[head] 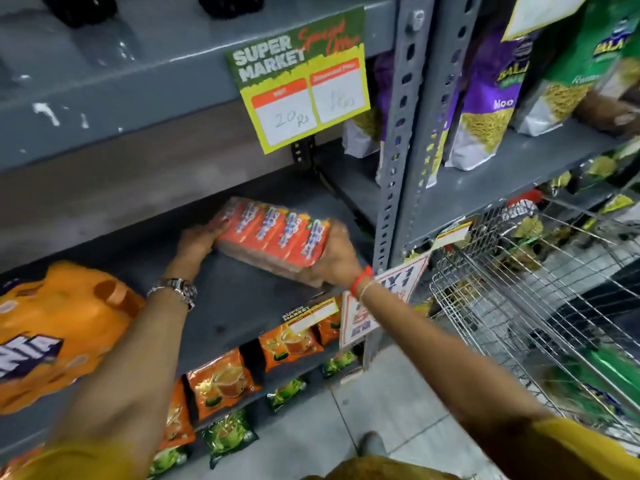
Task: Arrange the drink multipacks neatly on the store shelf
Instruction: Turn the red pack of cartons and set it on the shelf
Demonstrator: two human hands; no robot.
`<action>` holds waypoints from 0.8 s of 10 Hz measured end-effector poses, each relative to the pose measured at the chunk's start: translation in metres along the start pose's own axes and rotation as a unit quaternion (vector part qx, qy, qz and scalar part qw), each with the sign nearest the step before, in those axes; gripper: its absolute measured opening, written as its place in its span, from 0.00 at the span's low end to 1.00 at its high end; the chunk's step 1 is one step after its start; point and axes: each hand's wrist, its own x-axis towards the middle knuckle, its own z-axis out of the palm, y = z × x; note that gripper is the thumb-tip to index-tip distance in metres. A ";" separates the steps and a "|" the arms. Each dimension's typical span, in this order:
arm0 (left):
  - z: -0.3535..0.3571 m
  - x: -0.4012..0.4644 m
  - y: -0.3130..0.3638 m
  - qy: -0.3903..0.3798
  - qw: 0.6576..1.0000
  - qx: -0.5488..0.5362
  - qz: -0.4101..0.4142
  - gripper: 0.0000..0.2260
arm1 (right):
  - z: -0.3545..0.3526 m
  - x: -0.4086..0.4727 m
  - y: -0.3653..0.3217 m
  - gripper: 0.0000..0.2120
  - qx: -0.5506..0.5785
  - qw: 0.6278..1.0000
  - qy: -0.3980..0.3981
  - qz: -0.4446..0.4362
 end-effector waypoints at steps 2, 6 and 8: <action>-0.034 -0.031 -0.028 -0.005 0.998 -0.052 -0.028 0.11 | 0.037 0.118 0.004 0.56 -0.437 0.707 -0.484 -0.274; -0.001 -0.089 -0.083 0.190 0.975 0.026 0.109 0.18 | 0.020 0.131 0.063 0.41 -0.365 0.627 -0.476 -0.497; 0.022 -0.115 -0.086 0.255 0.953 -0.065 0.153 0.26 | 0.023 0.110 0.045 0.25 -0.172 0.833 -0.415 -0.324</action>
